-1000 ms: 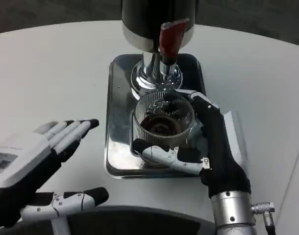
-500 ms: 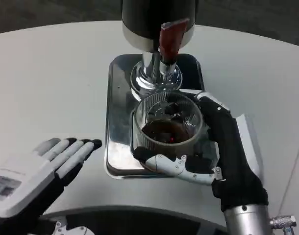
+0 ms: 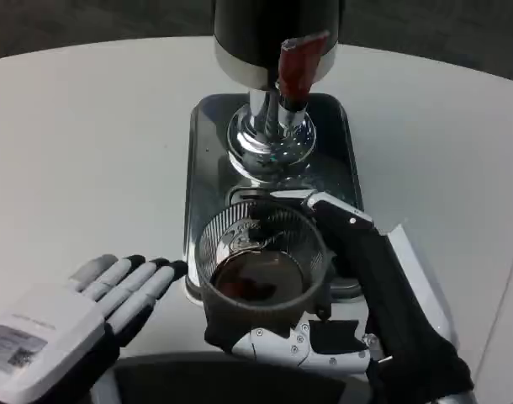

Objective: Grasp the cup under the faucet to collect the drink, then remove the cup.

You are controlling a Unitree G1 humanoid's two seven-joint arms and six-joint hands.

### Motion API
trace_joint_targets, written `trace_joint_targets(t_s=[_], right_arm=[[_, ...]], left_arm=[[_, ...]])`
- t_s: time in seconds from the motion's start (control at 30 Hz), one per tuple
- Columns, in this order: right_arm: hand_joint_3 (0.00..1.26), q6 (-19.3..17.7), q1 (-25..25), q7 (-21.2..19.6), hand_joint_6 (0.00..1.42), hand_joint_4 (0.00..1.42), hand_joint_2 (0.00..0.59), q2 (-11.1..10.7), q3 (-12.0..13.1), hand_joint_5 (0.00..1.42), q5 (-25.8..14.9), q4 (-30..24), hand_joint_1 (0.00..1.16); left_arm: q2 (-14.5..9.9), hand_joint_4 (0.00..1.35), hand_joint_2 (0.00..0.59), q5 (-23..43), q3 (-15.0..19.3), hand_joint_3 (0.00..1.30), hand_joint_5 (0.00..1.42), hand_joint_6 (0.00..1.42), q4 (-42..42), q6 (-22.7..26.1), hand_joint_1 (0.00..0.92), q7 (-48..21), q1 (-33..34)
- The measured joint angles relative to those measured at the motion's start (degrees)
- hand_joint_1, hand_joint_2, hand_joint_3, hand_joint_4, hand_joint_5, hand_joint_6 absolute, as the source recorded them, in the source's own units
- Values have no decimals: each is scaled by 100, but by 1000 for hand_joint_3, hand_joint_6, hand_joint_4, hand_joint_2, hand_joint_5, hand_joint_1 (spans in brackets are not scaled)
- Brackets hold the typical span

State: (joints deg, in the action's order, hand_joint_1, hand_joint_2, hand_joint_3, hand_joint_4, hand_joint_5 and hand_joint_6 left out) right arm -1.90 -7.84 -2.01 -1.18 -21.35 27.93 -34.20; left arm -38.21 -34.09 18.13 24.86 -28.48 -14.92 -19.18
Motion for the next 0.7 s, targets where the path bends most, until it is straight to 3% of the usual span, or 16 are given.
trace_joint_targets(t_s=[0.37,0.7], right_arm=[[727,-1,-493,305,1280,925,100,-200,-32,933,-84,-339,1162],[727,-48,-599,323,1280,925,100,-337,-18,933,-101,-465,1162]], left_arm=[[-84,0,46,-4,-115,0,0,0,69,0,0,-126,-38],[137,0,42,-32,-161,0,0,0,192,14,0,-71,-44]])
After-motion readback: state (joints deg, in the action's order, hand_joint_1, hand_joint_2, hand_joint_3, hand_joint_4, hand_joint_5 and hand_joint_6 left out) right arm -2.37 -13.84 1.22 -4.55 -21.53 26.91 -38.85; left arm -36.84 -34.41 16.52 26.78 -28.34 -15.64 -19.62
